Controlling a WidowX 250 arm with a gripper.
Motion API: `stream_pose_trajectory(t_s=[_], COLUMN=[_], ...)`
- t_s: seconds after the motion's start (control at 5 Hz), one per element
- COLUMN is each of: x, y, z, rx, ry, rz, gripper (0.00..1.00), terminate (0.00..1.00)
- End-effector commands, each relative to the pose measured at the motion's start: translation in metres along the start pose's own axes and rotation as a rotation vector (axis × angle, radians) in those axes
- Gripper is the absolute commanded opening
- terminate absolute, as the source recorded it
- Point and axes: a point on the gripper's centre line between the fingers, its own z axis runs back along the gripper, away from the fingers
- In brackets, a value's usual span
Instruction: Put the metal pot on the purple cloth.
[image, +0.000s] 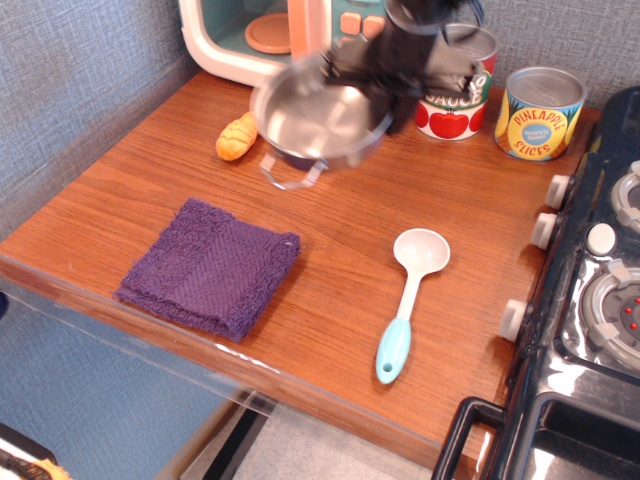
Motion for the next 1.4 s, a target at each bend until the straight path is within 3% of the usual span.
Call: stream_pose_trajectory(t_s=[0.0, 0.2, 0.4, 1.0, 1.2], x=[-0.038, -0.053, -0.062, -0.082, -0.085], y=[0.05, 0.07, 0.078, 0.077, 0.074], z=[0.013, -0.017, -0.034, -0.048, -0.042], rx=[-0.114, -0.207, -0.238, -0.212, -0.207], ry=[0.104, 0.198, 0.236, 0.331, 0.323], rz=[0.081, 0.099, 0.099, 0.122, 0.132], gripper=[0.0, 0.0, 0.0, 0.0, 0.0], terminate=[0.0, 0.0, 0.0, 0.0, 0.0])
